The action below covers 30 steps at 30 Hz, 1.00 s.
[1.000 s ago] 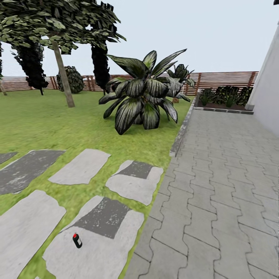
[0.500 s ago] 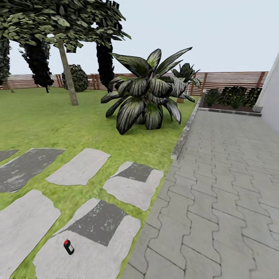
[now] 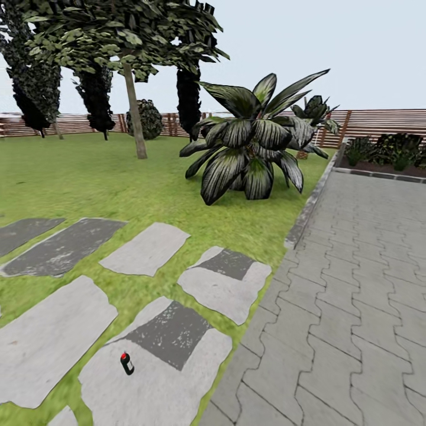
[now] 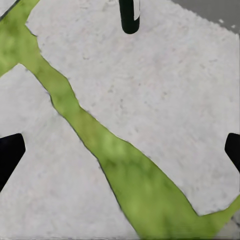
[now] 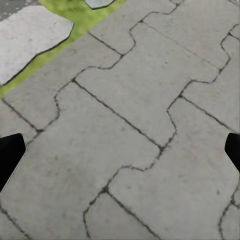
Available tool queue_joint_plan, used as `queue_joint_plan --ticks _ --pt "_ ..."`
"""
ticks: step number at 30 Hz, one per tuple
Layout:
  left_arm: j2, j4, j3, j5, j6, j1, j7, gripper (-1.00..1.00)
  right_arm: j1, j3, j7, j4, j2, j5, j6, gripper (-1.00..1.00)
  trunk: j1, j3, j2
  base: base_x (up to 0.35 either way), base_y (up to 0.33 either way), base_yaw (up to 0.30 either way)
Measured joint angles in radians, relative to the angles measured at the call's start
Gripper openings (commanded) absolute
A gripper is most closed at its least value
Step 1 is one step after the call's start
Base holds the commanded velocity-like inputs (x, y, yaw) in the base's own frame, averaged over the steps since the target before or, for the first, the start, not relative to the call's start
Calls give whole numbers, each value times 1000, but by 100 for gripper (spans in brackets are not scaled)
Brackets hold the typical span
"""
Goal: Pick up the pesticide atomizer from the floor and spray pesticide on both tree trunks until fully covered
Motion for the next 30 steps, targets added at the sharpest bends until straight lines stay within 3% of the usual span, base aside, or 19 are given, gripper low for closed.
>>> queue_joint_plan --ticks 8,19,22,26,27,28,30 --pt "-4 -10 53 0 -3 1 -4 100 0 -6 -5 1 -5 0 0 100 0 -2 0 0 161 251" --pt "2 -19 48 -9 7 -12 2 100 0 -6 -4 -4 -7 0 0 100 0 -3 0 0 48 23" --pt "2 -68 41 -19 23 -60 0 100 -1 -5 -3 -31 -6 0 1 100 0 -2 0 0 1 0" --pt "-5 -103 39 -60 110 -143 -2 100 -11 -4 0 -203 -7 1 8 100 0 -2 0 0 0 0" --pt "-12 -111 39 -89 154 -197 -4 100 -41 -2 -3 -310 7 -1 64 100 0 -3 0 0 0 0" --pt "-10 -112 38 -93 161 -260 -5 100 -97 -2 -4 -381 17 -2 105 100 0 -2 0 0 0 0" --pt "-4 -112 38 -97 169 -285 -5 100 -139 -1 -5 -417 36 -4 201 100 0 -2 0 0 0 0"
